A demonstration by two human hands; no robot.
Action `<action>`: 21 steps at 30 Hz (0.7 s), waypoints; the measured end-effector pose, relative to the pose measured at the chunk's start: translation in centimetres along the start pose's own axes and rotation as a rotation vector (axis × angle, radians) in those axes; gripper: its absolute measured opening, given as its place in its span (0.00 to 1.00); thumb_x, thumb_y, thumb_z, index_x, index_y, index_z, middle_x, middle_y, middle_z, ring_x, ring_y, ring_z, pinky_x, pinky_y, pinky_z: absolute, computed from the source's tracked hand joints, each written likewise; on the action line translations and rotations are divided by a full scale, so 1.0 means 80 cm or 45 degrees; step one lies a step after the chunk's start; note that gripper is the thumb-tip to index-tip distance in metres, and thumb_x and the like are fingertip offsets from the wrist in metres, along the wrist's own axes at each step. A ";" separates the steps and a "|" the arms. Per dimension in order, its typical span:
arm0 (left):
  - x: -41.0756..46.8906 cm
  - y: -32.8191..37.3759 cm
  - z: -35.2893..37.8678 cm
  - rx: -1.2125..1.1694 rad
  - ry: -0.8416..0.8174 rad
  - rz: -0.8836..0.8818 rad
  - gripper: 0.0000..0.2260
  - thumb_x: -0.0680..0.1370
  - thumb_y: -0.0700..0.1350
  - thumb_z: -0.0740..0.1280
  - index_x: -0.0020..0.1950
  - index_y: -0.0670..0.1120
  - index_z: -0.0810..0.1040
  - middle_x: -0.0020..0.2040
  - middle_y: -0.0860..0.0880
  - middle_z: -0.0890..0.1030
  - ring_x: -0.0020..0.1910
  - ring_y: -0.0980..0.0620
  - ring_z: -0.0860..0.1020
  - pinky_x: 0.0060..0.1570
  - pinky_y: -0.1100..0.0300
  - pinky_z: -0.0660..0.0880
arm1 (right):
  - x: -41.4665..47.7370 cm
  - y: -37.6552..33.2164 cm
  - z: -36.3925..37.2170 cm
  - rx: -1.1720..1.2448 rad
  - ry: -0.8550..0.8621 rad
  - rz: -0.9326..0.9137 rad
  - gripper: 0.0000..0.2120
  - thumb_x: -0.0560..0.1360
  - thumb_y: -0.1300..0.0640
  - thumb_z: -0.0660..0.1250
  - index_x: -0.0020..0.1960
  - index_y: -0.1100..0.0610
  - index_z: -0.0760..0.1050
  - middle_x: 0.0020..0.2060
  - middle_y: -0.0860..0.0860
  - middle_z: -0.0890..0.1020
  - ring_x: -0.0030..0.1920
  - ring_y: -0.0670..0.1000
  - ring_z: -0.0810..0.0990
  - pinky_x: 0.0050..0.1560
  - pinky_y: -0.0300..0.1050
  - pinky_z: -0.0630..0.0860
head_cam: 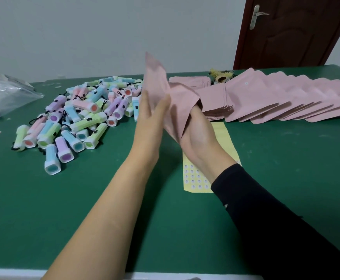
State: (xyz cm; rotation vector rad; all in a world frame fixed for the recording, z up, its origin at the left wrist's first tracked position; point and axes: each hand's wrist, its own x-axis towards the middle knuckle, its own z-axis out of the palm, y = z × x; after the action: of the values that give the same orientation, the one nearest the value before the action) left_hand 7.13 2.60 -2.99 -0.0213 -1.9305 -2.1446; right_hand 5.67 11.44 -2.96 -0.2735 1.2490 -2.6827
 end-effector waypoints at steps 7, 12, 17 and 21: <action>0.004 -0.001 -0.011 -0.780 -0.371 -0.621 0.33 0.74 0.65 0.67 0.73 0.48 0.70 0.60 0.48 0.81 0.60 0.48 0.80 0.51 0.49 0.79 | -0.010 0.017 0.009 -0.849 0.065 -0.132 0.16 0.82 0.53 0.55 0.67 0.48 0.73 0.60 0.45 0.78 0.62 0.46 0.74 0.66 0.44 0.70; 0.004 -0.004 -0.007 -0.940 -0.485 -0.614 0.29 0.74 0.67 0.64 0.68 0.51 0.73 0.58 0.53 0.81 0.61 0.54 0.77 0.67 0.55 0.70 | -0.008 0.025 0.004 -1.094 0.007 -0.257 0.18 0.82 0.53 0.56 0.70 0.51 0.71 0.67 0.49 0.76 0.69 0.48 0.70 0.72 0.47 0.65; 0.008 -0.008 -0.008 -1.047 -0.463 -0.611 0.37 0.70 0.65 0.66 0.74 0.46 0.70 0.70 0.48 0.75 0.70 0.50 0.72 0.75 0.52 0.60 | -0.008 0.026 0.000 -1.363 -0.032 -0.300 0.17 0.83 0.52 0.53 0.65 0.56 0.74 0.63 0.57 0.78 0.66 0.58 0.73 0.67 0.51 0.67; 0.016 -0.016 -0.009 -0.993 -0.347 -0.509 0.32 0.74 0.65 0.64 0.73 0.49 0.72 0.66 0.48 0.78 0.68 0.50 0.74 0.73 0.49 0.64 | -0.012 0.030 -0.003 -1.647 -0.113 -0.352 0.13 0.82 0.54 0.55 0.62 0.56 0.71 0.53 0.60 0.80 0.53 0.62 0.77 0.45 0.47 0.69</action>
State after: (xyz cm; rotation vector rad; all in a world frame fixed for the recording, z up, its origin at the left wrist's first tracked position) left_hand 5.80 1.74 -4.09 -0.0802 -1.1417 -3.1783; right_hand 6.69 10.28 -5.07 -0.7113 2.8445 -1.5455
